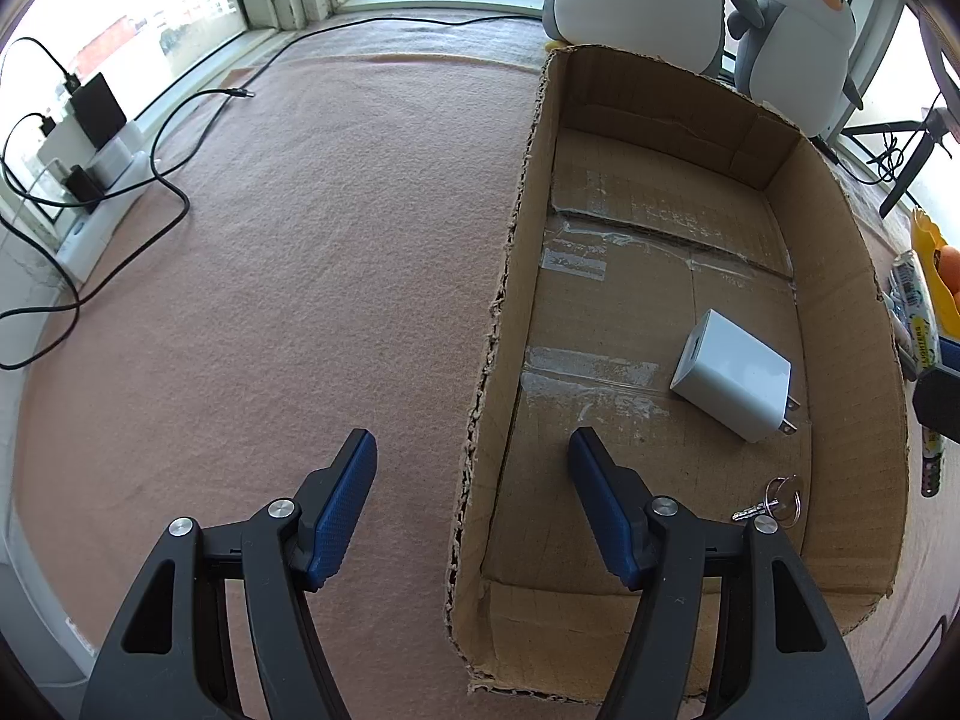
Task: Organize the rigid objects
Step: 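Carry the patterned lighter into the box and release it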
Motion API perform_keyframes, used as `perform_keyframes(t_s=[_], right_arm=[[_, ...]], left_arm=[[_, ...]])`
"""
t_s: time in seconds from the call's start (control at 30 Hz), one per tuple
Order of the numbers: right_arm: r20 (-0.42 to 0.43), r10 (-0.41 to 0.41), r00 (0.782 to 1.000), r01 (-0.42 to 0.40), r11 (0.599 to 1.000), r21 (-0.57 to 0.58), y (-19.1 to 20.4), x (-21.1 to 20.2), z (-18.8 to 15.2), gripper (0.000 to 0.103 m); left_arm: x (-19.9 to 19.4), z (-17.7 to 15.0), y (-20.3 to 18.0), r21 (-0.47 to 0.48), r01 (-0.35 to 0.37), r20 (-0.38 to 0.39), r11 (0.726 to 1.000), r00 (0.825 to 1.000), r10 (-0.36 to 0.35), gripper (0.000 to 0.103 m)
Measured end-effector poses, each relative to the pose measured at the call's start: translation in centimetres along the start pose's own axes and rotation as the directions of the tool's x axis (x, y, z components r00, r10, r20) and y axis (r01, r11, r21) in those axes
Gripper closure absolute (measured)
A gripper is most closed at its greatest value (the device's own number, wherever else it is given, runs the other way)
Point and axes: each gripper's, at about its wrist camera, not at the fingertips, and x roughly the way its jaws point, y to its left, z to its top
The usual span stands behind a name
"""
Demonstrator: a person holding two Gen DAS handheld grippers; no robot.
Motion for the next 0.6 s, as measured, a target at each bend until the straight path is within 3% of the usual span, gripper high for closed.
perform_keyframes(t_s=[0.6], right_arm=[[-0.006, -0.025, 1.000, 0.025, 1.000, -0.018, 1.2, 3.2, 2.4, 0.082]], left_arm=[[0.0, -0.1, 0.2, 0.003, 0.002, 0.001, 1.000, 1.000, -0.002, 0.037]])
